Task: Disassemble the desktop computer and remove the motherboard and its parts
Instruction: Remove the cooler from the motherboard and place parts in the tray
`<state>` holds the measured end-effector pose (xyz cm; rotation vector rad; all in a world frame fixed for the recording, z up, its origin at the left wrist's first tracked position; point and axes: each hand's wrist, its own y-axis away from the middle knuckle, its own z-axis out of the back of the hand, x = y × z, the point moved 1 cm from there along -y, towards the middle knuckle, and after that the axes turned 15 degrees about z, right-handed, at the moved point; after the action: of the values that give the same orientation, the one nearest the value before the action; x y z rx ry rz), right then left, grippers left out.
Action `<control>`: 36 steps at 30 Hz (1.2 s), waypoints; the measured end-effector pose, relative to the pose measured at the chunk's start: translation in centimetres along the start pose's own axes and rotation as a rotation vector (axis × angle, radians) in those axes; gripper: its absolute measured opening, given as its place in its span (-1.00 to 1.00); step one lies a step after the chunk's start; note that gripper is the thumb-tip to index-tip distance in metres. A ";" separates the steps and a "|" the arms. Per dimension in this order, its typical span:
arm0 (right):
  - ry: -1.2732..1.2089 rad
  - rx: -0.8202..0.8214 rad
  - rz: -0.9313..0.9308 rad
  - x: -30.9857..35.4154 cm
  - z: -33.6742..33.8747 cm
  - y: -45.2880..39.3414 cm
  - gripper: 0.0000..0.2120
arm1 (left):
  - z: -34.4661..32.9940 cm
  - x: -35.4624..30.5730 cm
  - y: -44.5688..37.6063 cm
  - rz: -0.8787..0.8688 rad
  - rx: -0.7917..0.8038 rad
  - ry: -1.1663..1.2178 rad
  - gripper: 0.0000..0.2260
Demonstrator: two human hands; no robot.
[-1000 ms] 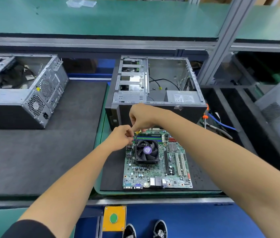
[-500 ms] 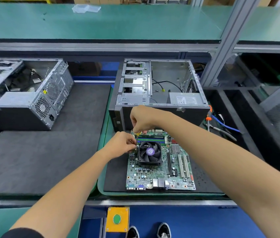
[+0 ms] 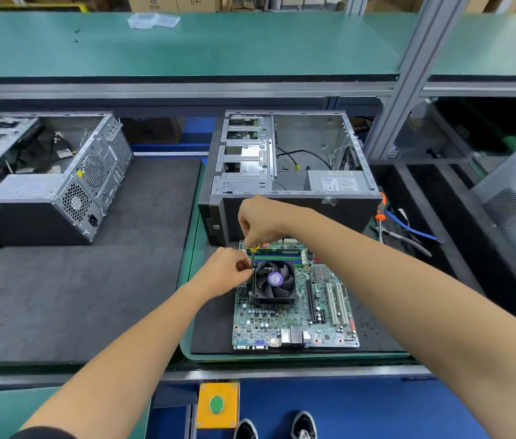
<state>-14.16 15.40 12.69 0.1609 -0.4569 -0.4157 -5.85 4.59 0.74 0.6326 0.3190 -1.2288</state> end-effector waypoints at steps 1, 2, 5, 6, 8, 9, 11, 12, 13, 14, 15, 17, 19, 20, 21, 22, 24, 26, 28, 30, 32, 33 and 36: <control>0.012 0.001 0.000 0.1 0.0 0.0 -0.90 | -0.1 0.0 0.0 -0.002 -0.006 -0.014 -0.94; 0.021 0.003 -0.001 0.1 0.0 0.0 -0.91 | -0.1 -0.1 0.1 -0.003 -0.010 -0.034 -0.93; 0.056 0.029 -0.003 0.3 0.0 -0.2 -0.93 | -0.2 -0.2 0.1 -0.012 -0.025 -0.081 -0.88; 0.071 0.044 -0.010 0.5 -0.1 -0.3 -0.92 | -0.2 -0.2 0.1 -0.011 -0.027 -0.084 -0.88; 0.095 0.081 -0.035 0.8 -0.2 -0.2 -0.82 | -0.2 -0.1 0.1 -0.002 -0.032 -0.074 -0.88; 0.110 0.106 -0.046 1.0 -0.1 -0.1 -0.77 | -0.2 0.0 0.0 0.001 -0.037 -0.070 -0.88; 0.160 0.163 -0.040 1.4 0.1 -0.1 -0.72 | -0.1 -0.1 0.0 -0.006 -0.039 -0.095 -0.88; 0.184 0.191 -0.025 1.6 0.2 -0.1 -0.71 | -0.1 -0.1 -0.1 -0.012 -0.035 -0.113 -0.87; 0.209 0.214 -0.008 1.7 0.3 -0.2 -0.70 | -0.1 -0.2 -0.1 -0.016 -0.030 -0.123 -0.87; 0.230 0.229 0.007 1.9 0.3 -0.3 -0.70 | -0.2 -0.3 -0.2 -0.016 -0.026 -0.127 -0.86; 0.242 0.238 0.016 2.0 0.3 -0.5 -0.71 | -0.2 -0.3 -0.1 -0.015 -0.023 -0.131 -0.86; 0.230 0.244 0.016 1.9 0.4 -0.6 -0.79 | -0.3 -0.2 -0.1 -0.018 -0.024 -0.132 -0.86; 0.207 0.233 0.005 1.7 0.5 -0.7 -0.84 | -0.3 -0.2 -0.1 -0.024 -0.026 -0.116 -0.86; 0.186 0.225 -0.004 1.6 0.5 -0.7 -0.82 | -0.2 -0.1 -0.1 -0.023 -0.025 -0.111 -0.86; 0.156 0.214 -0.016 1.5 0.5 -0.8 -0.78 | -0.2 -0.1 -0.2 -0.020 -0.021 -0.109 -0.87; 0.123 0.200 -0.032 1.5 0.5 -0.8 -0.75 | -0.2 -0.1 -0.2 -0.019 -0.017 -0.110 -0.87; 0.067 0.178 -0.065 1.4 0.4 -1.0 -0.74 | -0.2 -0.1 -0.2 -0.020 -0.012 -0.110 -0.87; 0.009 0.162 -0.097 1.4 0.3 -1.3 -0.77 | -0.2 -0.2 -0.1 -0.014 -0.009 -0.088 -0.85; -0.054 0.159 -0.127 1.3 0.3 -1.6 -0.78 | -0.1 -0.3 -0.1 -0.005 0.004 -0.087 -0.82; -0.113 0.182 -0.158 1.2 0.4 -1.9 -0.80 | 0.2 -0.5 -0.4 0.014 0.029 -0.106 -0.79; -0.176 0.178 -0.208 1.2 0.4 -2.0 -0.84 | 0.3 -0.6 -0.5 0.026 0.045 -0.118 -0.69; -0.195 0.164 -0.233 1.3 0.4 -2.0 -0.86 | 0.4 -0.6 -0.6 0.030 0.050 -0.119 -0.65; -0.080 0.178 -0.259 1.6 0.1 -2.1 -0.81 | 0.5 -0.7 -0.7 0.040 0.080 -0.108 -0.68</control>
<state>-13.62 12.76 12.86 0.3790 -0.5542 -0.6373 -6.84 4.70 1.33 0.6355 0.1672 -1.2374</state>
